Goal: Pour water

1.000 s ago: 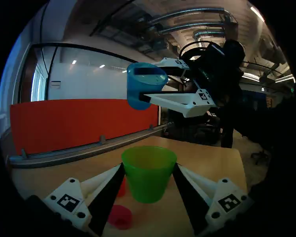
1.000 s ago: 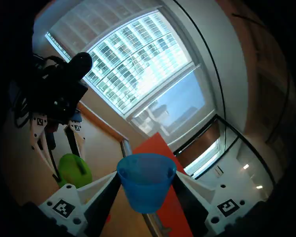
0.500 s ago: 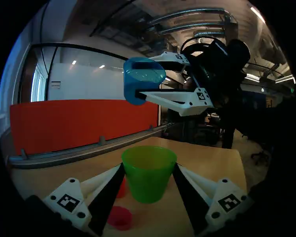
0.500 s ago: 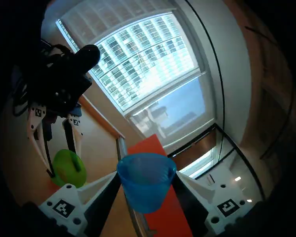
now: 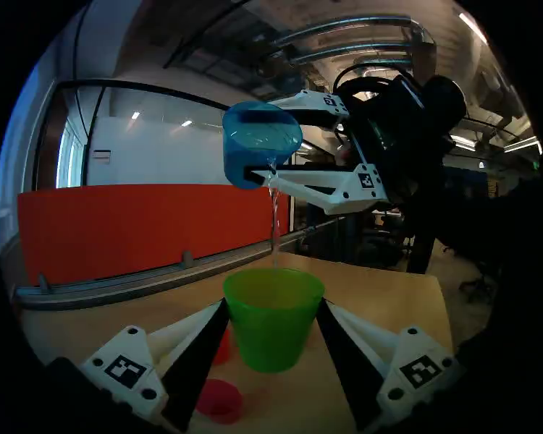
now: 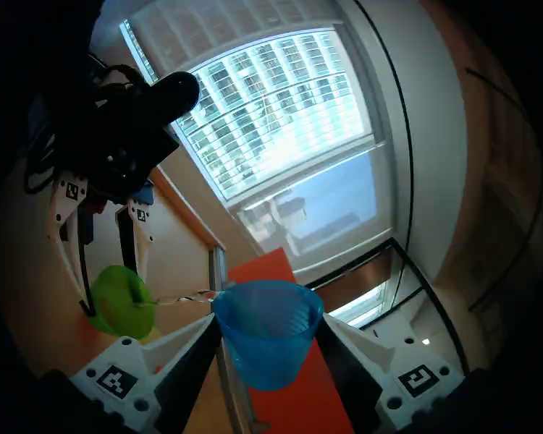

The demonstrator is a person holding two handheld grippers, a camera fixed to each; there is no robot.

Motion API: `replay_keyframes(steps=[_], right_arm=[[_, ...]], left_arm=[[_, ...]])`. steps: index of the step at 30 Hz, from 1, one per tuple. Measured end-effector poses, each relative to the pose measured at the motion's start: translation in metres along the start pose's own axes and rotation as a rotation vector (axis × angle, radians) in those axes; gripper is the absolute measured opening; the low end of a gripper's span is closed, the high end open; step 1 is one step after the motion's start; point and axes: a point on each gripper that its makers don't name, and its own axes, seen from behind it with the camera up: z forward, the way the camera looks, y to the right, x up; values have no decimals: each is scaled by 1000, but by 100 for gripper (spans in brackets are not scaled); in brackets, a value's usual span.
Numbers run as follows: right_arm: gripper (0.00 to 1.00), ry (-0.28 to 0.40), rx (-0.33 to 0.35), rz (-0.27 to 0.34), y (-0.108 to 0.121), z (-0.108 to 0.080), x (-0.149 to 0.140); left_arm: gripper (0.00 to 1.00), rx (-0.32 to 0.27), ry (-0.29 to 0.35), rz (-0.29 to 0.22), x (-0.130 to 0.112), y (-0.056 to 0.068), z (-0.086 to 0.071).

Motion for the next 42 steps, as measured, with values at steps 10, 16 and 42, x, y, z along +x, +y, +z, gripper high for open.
replay_keyframes(steps=[10, 16, 42], right_arm=[[88, -1, -10, -39, 5, 0, 1], [89, 7, -17, -46, 9, 1, 3], [88, 8, -25, -129, 17, 4, 7]], left_arm=[[85, -2, 1, 2, 1, 1, -1], [85, -2, 3, 0, 2, 1, 0], [85, -5, 6, -2, 3, 3, 0]])
